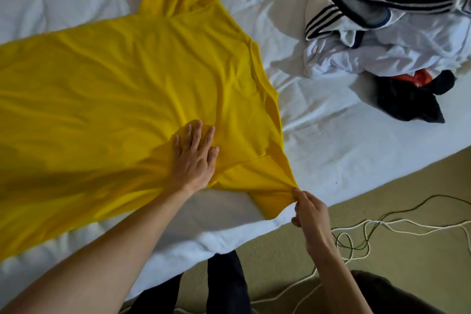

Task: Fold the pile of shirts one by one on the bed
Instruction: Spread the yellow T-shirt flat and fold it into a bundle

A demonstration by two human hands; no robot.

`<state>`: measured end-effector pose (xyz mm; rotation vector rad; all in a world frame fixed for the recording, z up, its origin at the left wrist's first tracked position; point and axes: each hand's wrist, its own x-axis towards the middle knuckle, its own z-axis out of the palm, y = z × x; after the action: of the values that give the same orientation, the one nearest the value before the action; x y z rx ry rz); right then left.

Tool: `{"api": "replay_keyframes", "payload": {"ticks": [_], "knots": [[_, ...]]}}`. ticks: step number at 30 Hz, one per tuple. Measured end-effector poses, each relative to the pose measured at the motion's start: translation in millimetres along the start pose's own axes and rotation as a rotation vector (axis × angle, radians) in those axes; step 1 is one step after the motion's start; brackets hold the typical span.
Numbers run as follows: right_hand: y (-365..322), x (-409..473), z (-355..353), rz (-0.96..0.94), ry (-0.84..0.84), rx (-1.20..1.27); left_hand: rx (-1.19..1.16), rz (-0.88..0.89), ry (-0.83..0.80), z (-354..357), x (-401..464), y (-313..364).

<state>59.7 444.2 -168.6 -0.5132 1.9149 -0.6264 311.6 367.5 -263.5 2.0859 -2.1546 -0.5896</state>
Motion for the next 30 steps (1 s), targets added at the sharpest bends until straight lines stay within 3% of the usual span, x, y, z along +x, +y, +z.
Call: {"api": "replay_keyframes", "payload": {"ticks": [3,5,9,14,17,19,22,25,27,29,30], "knots": [[-7.3,-13.3,14.6,-0.056,-0.095,0.107,0.020,-0.013,-0.009,1.5,-2.8,2.3],[-7.9,-20.7,34.0,-0.080,-0.136,0.050,0.035,-0.027,-0.002,3.2,-2.7,3.3],[-6.8,-21.0,59.8,-0.242,0.017,-0.246,0.046,-0.015,-0.003,4.2,-2.7,3.2],[-4.9,-24.6,71.8,-0.398,0.135,-0.085,0.043,-0.047,-0.025,8.5,-0.9,3.4],[-5.4,-25.8,71.9,-0.358,0.121,-0.092,0.035,-0.036,-0.007,7.0,-2.9,3.2],[-5.0,-20.1,57.0,-0.255,0.068,-0.254,0.033,-0.010,0.019,5.8,-3.9,1.3],[-22.6,-19.7,22.3,-0.037,-0.068,-0.866,-0.001,-0.016,0.024,4.0,-4.6,1.1],[-58.2,-22.0,8.1,0.053,-0.040,-1.340,-0.063,-0.066,0.051,0.5,2.9,6.4],[-86.4,-15.5,30.4,-0.164,0.079,-1.401,-0.065,-0.125,0.101,-2.2,16.0,10.7],[-104.2,8.6,69.9,-0.668,0.151,-1.150,-0.075,-0.163,0.142,-3.0,30.8,13.3],[-111.4,26.8,93.4,-0.889,0.100,-0.999,-0.087,-0.178,0.144,-1.3,36.8,13.2]]}}
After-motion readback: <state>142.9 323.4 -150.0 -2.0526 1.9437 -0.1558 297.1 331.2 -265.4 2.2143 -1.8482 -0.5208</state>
